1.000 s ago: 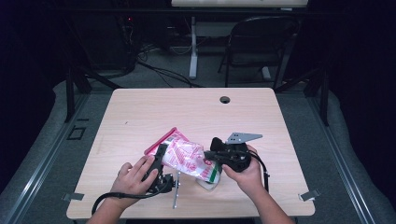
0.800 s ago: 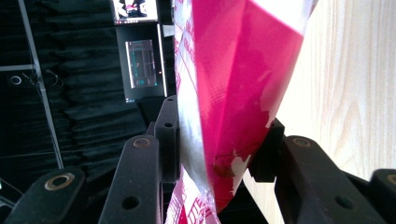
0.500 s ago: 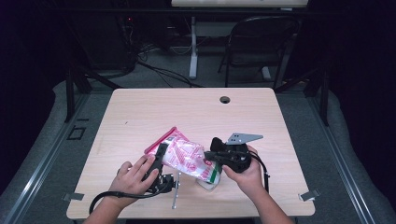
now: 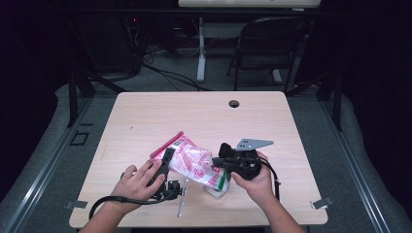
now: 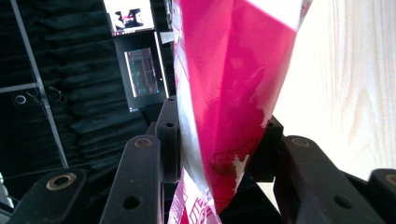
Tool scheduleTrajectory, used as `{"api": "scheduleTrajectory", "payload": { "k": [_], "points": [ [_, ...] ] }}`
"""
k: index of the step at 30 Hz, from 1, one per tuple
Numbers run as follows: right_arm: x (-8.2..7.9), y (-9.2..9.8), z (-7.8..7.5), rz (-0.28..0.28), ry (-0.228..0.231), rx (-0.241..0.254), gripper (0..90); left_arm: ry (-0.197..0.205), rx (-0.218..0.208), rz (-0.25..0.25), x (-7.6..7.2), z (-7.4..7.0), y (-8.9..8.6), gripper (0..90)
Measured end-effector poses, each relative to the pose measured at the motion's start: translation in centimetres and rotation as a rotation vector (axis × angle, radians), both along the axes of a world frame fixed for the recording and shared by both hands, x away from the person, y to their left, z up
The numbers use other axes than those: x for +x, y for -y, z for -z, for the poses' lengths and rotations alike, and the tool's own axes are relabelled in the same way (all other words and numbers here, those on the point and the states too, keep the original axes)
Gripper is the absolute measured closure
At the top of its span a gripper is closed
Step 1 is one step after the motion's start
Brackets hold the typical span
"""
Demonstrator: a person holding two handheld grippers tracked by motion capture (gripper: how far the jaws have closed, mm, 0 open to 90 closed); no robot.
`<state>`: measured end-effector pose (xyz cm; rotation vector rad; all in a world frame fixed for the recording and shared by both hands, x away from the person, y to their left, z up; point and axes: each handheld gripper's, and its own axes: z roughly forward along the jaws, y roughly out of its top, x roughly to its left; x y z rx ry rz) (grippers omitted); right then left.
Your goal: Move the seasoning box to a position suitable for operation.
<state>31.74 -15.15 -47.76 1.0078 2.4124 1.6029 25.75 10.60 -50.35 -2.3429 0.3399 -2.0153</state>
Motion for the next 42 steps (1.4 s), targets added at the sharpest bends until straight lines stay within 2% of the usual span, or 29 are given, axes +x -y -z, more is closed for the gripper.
{"api": "scheduleTrajectory", "payload": {
  "k": [1, 4, 8, 9, 11, 20, 22, 28, 30, 33, 42],
  "points": [
    [-0.02, -0.04, 0.01, 0.002, 0.000, 0.005, 90.0, 0.012, 0.010, 0.009, 0.00, -0.12, 0.02, 64.0],
    [-0.02, -0.04, 0.01, 0.001, 0.000, 0.005, 90.0, 0.001, 0.018, 0.007, 0.02, -0.20, 0.00, 64.2],
    [0.01, -0.01, 0.00, 0.002, 0.001, 0.005, 90.0, 0.005, 0.032, 0.010, 0.04, -0.32, 0.08, 64.3],
    [0.01, 0.01, 0.00, 0.004, 0.001, 0.006, 90.0, 0.020, 0.049, 0.025, 0.07, -0.44, 0.17, 64.4],
    [0.00, 0.01, 0.01, 0.008, 0.000, 0.010, 90.0, 0.019, 0.038, 0.017, 0.06, -0.29, 0.14, 64.5],
    [0.00, 0.01, 0.03, 0.010, 0.001, 0.012, 90.0, 0.022, 0.062, 0.018, 0.05, -0.45, 0.22, 64.9],
    [0.00, 0.04, 0.01, 0.008, 0.003, 0.012, 90.0, 0.037, 0.068, 0.028, 0.06, -0.51, 0.23, 64.9],
    [-0.06, 0.10, -0.04, 0.006, 0.006, 0.008, 90.0, 0.039, 0.085, 0.030, 0.01, -0.70, 0.30, 65.1],
    [-0.11, 0.12, -0.05, 0.007, 0.007, 0.009, 90.0, 0.059, 0.090, 0.044, 0.00, -0.72, 0.30, 65.2],
    [-0.16, 0.15, -0.04, 0.010, 0.007, 0.014, 90.0, 0.050, 0.098, 0.036, -0.08, -0.77, 0.34, 65.3],
    [-0.21, 0.29, 0.04, 0.011, 0.008, 0.022, 90.0, 0.073, 0.122, 0.047, -0.20, -0.97, 0.46, 65.7]
  ]
}}
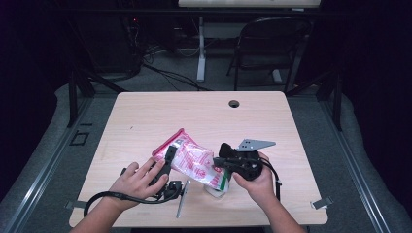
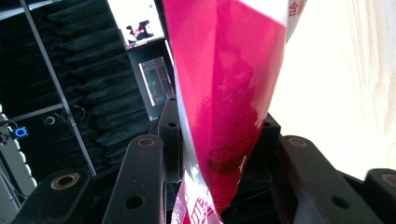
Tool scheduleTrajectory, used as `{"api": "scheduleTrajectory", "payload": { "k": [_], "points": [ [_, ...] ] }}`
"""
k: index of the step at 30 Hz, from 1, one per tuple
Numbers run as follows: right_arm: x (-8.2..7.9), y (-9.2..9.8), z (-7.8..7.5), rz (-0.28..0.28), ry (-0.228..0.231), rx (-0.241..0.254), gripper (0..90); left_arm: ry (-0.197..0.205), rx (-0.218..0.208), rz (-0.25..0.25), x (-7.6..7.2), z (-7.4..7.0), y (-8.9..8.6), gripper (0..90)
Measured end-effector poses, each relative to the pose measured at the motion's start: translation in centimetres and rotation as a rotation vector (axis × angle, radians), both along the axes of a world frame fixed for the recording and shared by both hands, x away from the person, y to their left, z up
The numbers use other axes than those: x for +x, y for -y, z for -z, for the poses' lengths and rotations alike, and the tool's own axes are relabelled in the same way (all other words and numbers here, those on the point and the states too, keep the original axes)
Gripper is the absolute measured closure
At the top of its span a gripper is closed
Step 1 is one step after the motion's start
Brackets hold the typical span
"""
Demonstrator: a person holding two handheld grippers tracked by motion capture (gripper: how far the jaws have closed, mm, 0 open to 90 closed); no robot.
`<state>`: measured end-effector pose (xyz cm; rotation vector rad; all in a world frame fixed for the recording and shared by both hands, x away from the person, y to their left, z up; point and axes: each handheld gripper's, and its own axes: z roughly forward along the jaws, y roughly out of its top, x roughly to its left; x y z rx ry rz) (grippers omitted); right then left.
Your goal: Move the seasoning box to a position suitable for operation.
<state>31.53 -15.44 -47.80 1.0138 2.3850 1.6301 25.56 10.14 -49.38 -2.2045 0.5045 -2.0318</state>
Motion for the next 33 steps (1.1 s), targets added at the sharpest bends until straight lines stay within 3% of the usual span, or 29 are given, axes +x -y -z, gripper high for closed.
{"api": "scheduleTrajectory", "payload": {
  "k": [11, 20, 22, 33],
  "points": [
    [0.07, 0.24, 0.09, -0.009, -0.007, 0.001, 90.0, 0.007, 0.026, 0.009, 0.00, -0.19, 0.09, 66.0],
    [0.19, 0.40, 0.36, -0.013, -0.039, -0.010, 89.8, 0.022, 0.048, 0.013, 0.03, -0.13, 0.07, 66.9],
    [0.19, 0.37, 0.38, -0.015, -0.037, -0.016, 90.0, 0.008, 0.043, 0.000, 0.01, -0.03, 0.11, 67.0],
    [0.20, 0.45, 0.56, 0.001, -0.031, -0.032, 90.0, 0.023, 0.065, 0.011, 0.13, -0.03, 0.44, 68.3]
  ]
}}
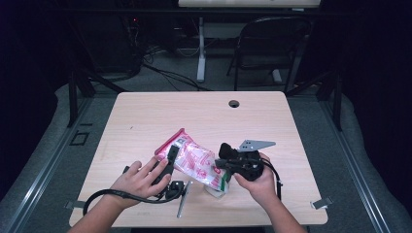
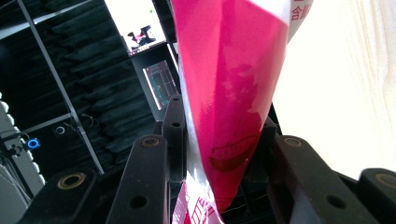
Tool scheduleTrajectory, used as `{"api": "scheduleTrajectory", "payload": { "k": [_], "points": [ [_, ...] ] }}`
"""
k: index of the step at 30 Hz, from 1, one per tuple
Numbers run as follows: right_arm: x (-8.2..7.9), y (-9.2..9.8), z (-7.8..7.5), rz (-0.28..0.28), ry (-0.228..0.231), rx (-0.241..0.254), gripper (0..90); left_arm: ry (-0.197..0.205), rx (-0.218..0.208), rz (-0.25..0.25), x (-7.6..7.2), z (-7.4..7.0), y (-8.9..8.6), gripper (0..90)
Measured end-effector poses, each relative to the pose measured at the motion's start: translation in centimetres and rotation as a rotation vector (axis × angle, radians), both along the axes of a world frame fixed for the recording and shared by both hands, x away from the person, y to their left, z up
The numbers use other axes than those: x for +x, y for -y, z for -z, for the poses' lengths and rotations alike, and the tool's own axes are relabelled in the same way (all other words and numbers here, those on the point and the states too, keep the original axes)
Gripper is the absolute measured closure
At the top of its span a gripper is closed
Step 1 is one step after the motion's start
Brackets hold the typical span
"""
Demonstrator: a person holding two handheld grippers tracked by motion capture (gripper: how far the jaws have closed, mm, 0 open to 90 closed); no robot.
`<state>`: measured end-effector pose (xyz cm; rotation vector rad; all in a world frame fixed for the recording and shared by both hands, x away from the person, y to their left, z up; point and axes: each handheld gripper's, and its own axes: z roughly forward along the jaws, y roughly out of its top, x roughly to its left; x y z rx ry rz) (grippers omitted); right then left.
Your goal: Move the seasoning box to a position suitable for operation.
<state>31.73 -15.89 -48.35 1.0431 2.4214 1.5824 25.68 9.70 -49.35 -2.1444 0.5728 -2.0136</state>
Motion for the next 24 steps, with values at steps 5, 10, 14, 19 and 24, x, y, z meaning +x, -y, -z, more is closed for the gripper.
{"api": "scheduleTrajectory", "payload": {
  "k": [5, 10, 14, 19, 24],
  "points": [
    [-0.05, 0.05, 0.00, 0.004, 0.005, 0.003, 90.0, 0.005, 0.008, 0.004, -0.04, 0.01, 0.07, 69.0],
    [-0.15, -0.02, 0.11, 0.006, 0.008, -0.001, 90.0, 0.004, 0.016, 0.005, -0.11, -0.02, 0.14, 69.5],
    [-0.25, -0.03, 0.10, 0.014, 0.015, 0.003, 90.0, 0.008, 0.019, 0.007, -0.17, -0.15, 0.18, 69.7],
    [-0.52, -0.09, 0.20, 0.023, 0.029, 0.011, 90.0, 0.020, 0.017, 0.013, -0.36, -0.37, 0.22, 70.4],
    [-0.71, -0.01, 0.21, 0.029, 0.039, 0.010, 90.0, 0.015, 0.025, 0.013, -0.52, -0.41, 0.22, 71.3]
  ]
}}
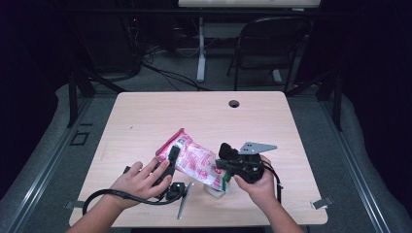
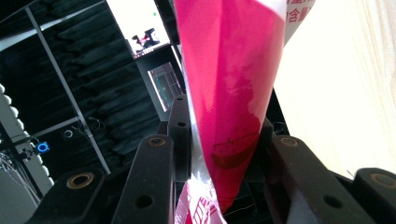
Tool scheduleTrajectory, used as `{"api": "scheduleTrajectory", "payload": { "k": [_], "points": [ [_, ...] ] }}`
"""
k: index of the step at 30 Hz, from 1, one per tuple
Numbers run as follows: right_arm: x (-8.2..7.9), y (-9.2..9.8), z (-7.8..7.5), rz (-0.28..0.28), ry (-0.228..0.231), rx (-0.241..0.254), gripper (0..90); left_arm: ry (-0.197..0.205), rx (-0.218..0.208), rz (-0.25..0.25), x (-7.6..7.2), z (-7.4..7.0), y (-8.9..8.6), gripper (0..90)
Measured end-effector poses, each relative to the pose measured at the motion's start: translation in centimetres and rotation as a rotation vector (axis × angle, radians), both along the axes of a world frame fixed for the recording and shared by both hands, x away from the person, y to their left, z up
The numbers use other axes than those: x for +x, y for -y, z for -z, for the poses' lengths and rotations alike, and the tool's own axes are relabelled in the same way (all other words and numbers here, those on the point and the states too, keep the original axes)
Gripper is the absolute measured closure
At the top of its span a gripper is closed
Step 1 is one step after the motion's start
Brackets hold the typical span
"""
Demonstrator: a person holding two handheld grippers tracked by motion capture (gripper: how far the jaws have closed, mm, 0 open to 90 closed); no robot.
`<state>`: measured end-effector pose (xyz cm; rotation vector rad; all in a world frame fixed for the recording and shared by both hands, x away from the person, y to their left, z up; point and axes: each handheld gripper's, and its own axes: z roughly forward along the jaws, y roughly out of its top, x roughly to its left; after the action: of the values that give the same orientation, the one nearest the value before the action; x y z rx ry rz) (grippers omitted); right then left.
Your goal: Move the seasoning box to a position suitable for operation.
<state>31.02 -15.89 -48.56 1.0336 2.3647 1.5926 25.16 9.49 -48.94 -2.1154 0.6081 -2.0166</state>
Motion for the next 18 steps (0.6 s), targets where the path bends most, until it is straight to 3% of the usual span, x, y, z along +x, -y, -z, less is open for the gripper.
{"api": "scheduleTrajectory", "payload": {
  "k": [9, 18],
  "points": [
    [-0.10, 0.20, 0.24, 0.017, 0.000, 0.009, 90.0, 0.017, 0.000, 0.009, -0.13, -0.12, 0.00, 72.1],
    [-0.06, 0.28, 0.43, 0.025, -0.003, -0.003, 90.0, 0.007, 0.004, 0.019, 0.08, 0.02, 0.19, 72.3]
  ]
}}
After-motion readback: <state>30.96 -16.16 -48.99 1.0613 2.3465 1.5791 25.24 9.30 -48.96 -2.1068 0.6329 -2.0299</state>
